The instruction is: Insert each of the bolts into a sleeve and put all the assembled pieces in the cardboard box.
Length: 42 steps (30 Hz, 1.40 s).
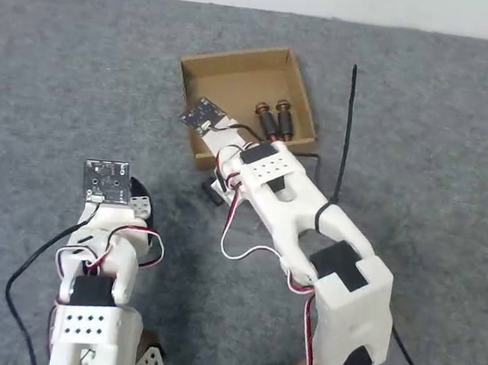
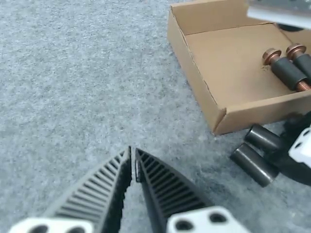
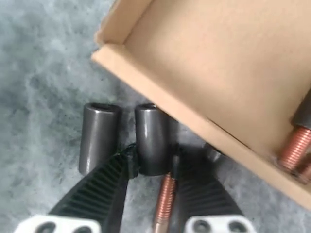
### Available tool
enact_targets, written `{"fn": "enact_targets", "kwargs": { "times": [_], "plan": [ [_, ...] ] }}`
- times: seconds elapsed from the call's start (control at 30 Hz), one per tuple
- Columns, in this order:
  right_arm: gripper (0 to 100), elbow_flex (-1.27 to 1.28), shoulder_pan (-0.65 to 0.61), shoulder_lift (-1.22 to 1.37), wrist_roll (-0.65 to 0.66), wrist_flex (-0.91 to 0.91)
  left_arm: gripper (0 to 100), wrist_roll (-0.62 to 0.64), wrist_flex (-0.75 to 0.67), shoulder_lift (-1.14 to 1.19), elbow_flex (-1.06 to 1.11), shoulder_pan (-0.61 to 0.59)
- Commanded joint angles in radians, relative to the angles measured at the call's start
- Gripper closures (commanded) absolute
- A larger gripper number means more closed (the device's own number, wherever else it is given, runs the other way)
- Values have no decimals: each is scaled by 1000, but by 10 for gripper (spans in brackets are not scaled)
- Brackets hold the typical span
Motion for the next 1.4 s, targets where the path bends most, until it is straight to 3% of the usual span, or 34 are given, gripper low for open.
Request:
{"fn": "enact_targets", "kwargs": {
  "times": [0.0,0.17,0.43,0.87,1.1,1.37],
  "plan": [
    [989,9,4,1,6,1,989,-3,-29,12,-15,0],
    [982,28,28,-7,2,8,989,-3,-29,12,-15,0],
    [982,192,68,-286,-227,8,989,-3,-48,14,-15,0],
    [981,649,64,-894,-230,-4,989,-2,-48,14,-15,0],
    [982,738,81,-895,-232,-71,989,-2,-46,14,-15,0],
    [982,740,220,-960,-233,45,989,-2,-44,14,-15,0]
  ]
}}
